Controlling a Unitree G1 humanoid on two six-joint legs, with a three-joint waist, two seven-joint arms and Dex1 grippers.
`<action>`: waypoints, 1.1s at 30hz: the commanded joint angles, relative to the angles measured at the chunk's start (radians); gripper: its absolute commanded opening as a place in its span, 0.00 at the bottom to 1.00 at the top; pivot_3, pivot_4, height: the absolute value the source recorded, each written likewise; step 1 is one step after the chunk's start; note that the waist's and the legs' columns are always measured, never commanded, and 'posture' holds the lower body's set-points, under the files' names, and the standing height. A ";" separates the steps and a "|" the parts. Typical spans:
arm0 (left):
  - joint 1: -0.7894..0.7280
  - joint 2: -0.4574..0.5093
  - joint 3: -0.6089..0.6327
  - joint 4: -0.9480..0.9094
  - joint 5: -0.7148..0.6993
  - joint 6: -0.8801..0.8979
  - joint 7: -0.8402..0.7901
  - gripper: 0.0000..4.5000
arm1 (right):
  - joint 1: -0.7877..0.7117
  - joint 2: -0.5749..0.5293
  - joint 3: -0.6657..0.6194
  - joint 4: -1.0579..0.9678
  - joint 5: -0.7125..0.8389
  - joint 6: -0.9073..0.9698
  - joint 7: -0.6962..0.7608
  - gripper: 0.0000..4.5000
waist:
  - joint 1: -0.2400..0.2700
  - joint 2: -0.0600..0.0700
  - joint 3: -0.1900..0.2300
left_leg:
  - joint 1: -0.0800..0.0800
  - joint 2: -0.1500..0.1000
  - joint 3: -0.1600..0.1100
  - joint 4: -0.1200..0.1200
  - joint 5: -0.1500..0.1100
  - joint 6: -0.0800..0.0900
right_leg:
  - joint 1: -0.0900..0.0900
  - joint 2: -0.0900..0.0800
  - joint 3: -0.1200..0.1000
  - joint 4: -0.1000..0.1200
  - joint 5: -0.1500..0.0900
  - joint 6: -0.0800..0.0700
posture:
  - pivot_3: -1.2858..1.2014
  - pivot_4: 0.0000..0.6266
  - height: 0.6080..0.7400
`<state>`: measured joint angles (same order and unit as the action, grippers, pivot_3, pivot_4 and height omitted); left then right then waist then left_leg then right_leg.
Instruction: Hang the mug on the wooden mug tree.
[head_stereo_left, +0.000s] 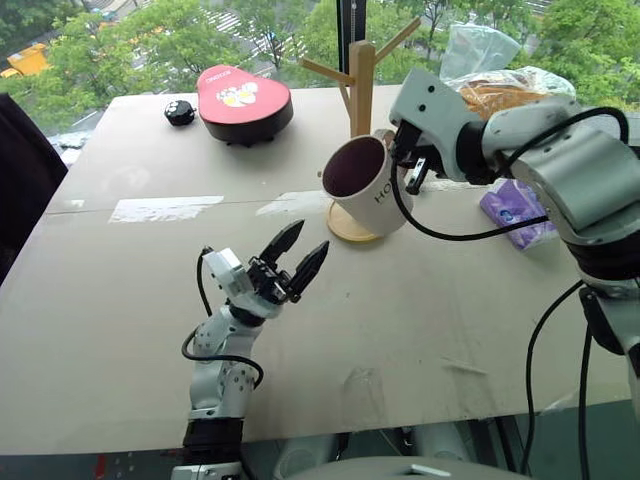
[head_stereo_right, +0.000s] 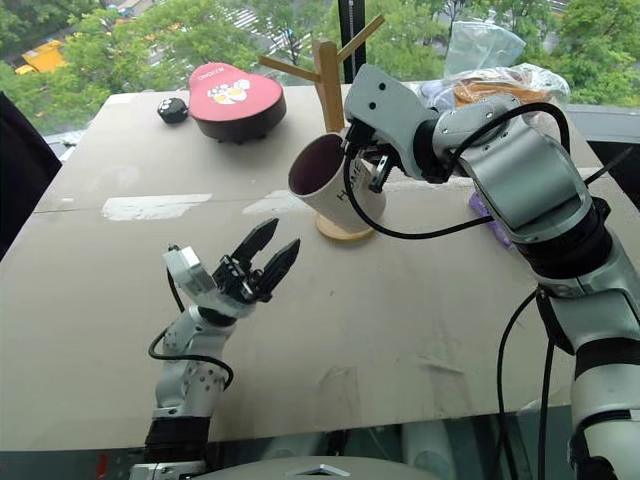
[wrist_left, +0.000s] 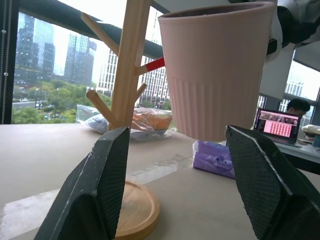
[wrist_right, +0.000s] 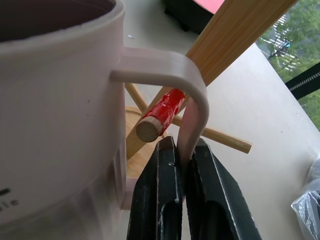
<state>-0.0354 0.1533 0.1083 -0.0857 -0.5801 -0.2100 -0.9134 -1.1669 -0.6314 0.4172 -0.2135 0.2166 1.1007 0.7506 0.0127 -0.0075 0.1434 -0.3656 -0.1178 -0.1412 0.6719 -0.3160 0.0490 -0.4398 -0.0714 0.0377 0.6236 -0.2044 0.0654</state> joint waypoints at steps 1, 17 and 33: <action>0.009 0.005 0.011 -0.029 0.000 -0.028 0.014 0.70 | -0.039 0.008 -0.009 0.012 -0.032 -0.031 -0.002 0.00 | 0.001 0.000 0.000 | 0.000 0.000 0.000 0.000 0.000 0.000 | 0.000 0.000 0.000 0.000 0.000 0.000 | 0.52 0.24 1.00; 0.078 0.069 -0.027 -0.084 0.036 0.041 0.048 0.70 | 0.086 -0.019 -0.308 0.080 0.048 0.000 -0.003 0.82 | 0.005 -0.002 -0.001 | 0.000 0.000 0.000 0.000 0.000 0.000 | 0.000 0.000 -0.001 0.000 0.000 0.000 | 0.52 0.24 1.00; 0.361 0.250 -0.139 -0.297 0.328 0.332 0.301 0.70 | 1.137 0.256 -0.682 -0.064 0.317 -0.594 0.176 0.82 | -0.001 0.003 -0.001 | 0.004 -0.001 0.008 -0.002 0.000 0.000 | 0.000 0.001 0.005 0.002 0.002 0.002 | 0.52 0.24 1.00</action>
<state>0.3084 0.3965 -0.0226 -0.3485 -0.2997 0.1197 -0.6528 -0.0411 -0.3684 -0.2333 -0.2880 0.5078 0.6005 0.8754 0.0120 -0.0048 0.1422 -0.3601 -0.1183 -0.1326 0.6699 -0.3160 0.0496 -0.4386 -0.0707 0.0440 0.6255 -0.2012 0.0673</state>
